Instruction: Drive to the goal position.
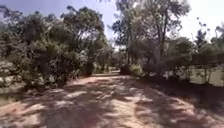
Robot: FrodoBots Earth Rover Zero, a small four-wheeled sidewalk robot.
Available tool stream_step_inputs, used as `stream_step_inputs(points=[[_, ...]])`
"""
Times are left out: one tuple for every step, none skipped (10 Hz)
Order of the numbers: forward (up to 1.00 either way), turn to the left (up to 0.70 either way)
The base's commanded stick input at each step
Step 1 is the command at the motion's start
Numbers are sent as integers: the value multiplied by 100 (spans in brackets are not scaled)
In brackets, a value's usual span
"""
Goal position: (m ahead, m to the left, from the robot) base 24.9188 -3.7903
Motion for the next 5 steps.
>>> stream_step_inputs(points=[[70,0],[70,0],[70,0],[70,0],[70,0]])
